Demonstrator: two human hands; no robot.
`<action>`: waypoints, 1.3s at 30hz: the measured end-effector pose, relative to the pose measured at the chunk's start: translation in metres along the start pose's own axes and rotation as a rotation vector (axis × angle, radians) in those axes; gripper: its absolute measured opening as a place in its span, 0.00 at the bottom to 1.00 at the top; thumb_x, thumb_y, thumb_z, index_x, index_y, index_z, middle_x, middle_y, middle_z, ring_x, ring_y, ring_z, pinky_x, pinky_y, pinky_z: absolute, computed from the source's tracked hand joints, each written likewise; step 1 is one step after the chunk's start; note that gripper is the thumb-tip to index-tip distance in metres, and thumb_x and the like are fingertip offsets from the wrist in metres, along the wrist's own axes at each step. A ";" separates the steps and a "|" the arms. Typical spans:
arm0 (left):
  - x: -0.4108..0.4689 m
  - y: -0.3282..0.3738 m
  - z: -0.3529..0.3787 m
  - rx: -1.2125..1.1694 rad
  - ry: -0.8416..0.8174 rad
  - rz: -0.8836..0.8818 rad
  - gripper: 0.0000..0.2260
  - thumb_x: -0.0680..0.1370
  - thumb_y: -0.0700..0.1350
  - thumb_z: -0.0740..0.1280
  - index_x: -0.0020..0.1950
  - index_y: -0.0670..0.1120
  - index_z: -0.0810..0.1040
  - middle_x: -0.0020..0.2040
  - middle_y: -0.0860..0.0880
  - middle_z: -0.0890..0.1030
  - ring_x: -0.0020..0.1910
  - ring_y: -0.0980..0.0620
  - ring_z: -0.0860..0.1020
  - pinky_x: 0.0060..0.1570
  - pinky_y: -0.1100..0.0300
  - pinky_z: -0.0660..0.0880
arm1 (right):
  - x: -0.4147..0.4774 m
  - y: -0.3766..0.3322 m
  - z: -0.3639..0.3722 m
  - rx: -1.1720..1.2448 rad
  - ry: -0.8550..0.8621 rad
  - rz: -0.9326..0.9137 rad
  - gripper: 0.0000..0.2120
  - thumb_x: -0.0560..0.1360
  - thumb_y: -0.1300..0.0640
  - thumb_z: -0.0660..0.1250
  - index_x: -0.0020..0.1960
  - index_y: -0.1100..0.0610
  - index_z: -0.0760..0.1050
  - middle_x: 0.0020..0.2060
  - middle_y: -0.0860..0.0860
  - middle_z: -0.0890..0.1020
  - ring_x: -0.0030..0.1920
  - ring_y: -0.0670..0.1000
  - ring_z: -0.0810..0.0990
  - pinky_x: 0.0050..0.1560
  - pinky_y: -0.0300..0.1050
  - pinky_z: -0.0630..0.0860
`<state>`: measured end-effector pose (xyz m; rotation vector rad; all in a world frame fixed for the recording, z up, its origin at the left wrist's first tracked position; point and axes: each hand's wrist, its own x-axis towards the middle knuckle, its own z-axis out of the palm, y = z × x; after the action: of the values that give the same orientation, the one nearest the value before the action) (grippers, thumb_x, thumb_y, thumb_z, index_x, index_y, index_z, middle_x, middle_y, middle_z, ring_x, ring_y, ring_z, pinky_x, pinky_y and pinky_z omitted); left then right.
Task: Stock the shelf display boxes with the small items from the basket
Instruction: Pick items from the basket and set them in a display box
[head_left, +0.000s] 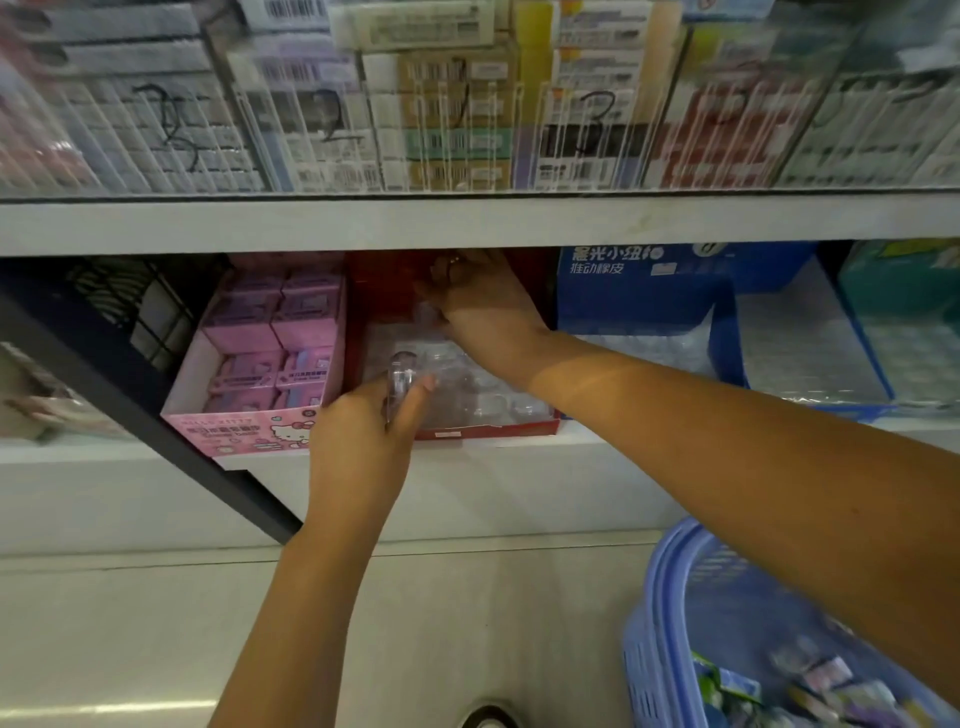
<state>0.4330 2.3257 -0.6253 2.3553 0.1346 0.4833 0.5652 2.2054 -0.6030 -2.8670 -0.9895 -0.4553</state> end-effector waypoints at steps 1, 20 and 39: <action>0.001 0.000 0.000 -0.002 -0.003 0.001 0.23 0.77 0.57 0.62 0.27 0.48 0.60 0.23 0.50 0.63 0.23 0.52 0.61 0.26 0.59 0.57 | -0.001 0.001 -0.001 -0.034 0.018 -0.032 0.21 0.78 0.58 0.60 0.71 0.55 0.67 0.62 0.58 0.74 0.69 0.58 0.66 0.69 0.50 0.58; 0.004 0.021 -0.018 -0.558 -0.178 -0.234 0.23 0.74 0.66 0.53 0.44 0.50 0.78 0.34 0.53 0.80 0.30 0.62 0.75 0.30 0.67 0.71 | -0.039 0.001 -0.065 1.152 -0.415 0.040 0.20 0.72 0.58 0.72 0.62 0.44 0.76 0.54 0.40 0.81 0.53 0.33 0.78 0.52 0.22 0.71; -0.012 -0.007 0.010 0.279 -0.228 0.076 0.21 0.82 0.51 0.54 0.74 0.47 0.65 0.75 0.47 0.64 0.75 0.49 0.60 0.72 0.58 0.56 | 0.034 -0.023 -0.001 0.332 -0.103 0.004 0.18 0.77 0.56 0.62 0.66 0.51 0.73 0.65 0.54 0.75 0.67 0.55 0.71 0.65 0.42 0.68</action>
<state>0.4257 2.3214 -0.6401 2.6777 0.0064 0.2395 0.5764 2.2433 -0.5920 -2.6134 -0.9695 -0.1281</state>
